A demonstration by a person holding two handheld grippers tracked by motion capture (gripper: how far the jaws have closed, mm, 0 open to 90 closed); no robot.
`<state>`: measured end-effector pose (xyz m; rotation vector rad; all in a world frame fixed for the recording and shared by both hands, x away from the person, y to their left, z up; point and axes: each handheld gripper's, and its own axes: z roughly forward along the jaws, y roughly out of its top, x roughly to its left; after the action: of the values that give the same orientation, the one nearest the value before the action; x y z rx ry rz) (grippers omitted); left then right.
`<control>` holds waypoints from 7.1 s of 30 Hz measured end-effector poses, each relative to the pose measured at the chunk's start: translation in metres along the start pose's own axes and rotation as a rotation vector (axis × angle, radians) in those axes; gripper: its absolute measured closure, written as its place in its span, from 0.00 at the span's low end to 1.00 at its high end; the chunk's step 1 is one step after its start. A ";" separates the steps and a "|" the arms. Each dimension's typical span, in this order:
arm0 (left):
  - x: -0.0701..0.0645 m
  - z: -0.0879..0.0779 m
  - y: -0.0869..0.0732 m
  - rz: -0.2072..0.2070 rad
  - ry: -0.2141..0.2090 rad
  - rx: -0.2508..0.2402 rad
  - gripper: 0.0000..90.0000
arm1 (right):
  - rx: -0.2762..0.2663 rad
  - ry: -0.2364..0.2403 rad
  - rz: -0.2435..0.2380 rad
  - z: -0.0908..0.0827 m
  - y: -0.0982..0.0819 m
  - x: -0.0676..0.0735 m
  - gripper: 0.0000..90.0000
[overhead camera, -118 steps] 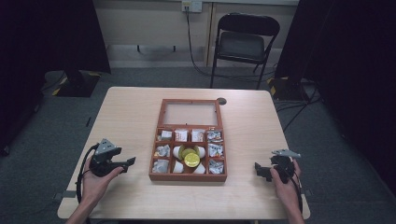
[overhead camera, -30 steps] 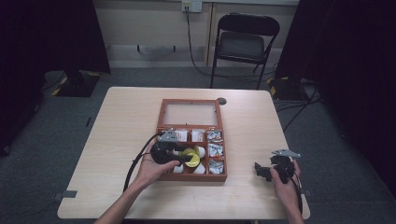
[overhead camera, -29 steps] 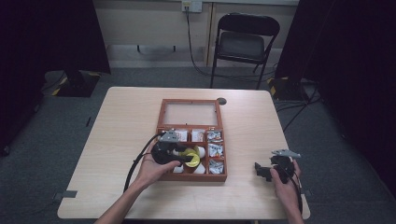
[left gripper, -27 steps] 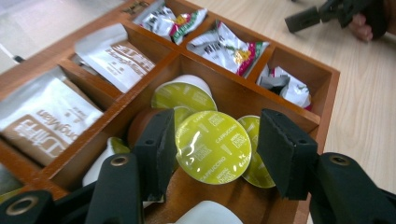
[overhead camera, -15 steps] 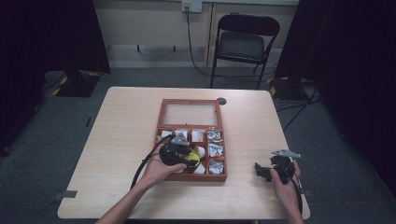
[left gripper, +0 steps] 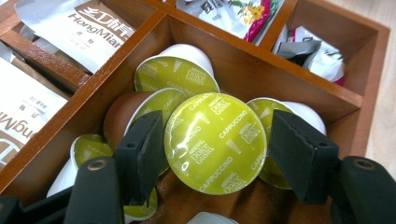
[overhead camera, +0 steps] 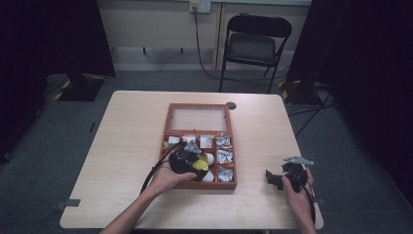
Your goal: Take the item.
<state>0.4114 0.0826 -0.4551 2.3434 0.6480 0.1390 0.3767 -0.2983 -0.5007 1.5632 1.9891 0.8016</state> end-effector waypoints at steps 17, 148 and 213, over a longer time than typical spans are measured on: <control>-0.007 0.006 -0.001 -0.006 0.036 0.039 0.41 | 0.000 0.000 0.000 0.000 0.000 0.000 0.00; 0.039 -0.130 -0.013 -0.074 0.084 -0.310 0.42 | 0.000 0.000 0.000 0.000 0.000 0.000 0.00; 0.112 -0.130 -0.088 -0.320 0.329 -0.236 0.42 | -0.001 0.002 0.002 0.000 0.000 0.000 0.00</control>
<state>0.4369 0.2708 -0.4223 1.9773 1.0943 0.4360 0.3768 -0.2984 -0.5008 1.5642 1.9885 0.8045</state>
